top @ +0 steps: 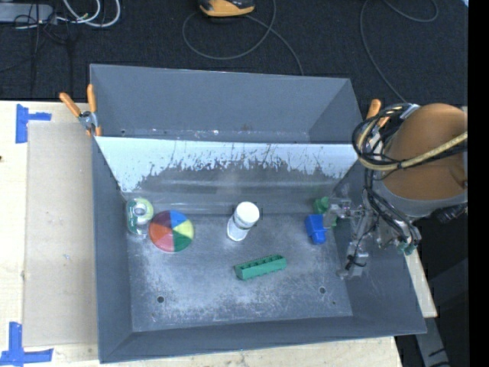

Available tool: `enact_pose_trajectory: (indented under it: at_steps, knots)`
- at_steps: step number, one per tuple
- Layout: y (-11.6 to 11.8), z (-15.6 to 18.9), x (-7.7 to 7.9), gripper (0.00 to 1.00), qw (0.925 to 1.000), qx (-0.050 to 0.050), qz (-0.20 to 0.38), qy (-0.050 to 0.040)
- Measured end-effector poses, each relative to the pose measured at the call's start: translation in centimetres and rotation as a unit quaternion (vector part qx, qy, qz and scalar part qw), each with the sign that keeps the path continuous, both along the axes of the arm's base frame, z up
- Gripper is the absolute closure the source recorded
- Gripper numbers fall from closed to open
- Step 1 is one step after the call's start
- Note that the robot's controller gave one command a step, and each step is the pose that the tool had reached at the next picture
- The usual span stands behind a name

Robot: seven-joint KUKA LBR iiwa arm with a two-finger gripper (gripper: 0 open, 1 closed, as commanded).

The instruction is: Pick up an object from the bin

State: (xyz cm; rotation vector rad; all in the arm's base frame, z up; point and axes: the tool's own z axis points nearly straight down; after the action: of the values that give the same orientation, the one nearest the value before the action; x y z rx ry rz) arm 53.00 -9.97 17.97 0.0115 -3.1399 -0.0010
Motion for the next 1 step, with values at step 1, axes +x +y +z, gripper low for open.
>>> enact_pose_trajectory:
  at_steps: [1]
  knots:
    - [0.0,0.0,0.0,0.0,1.0,0.0,0.0,0.0]
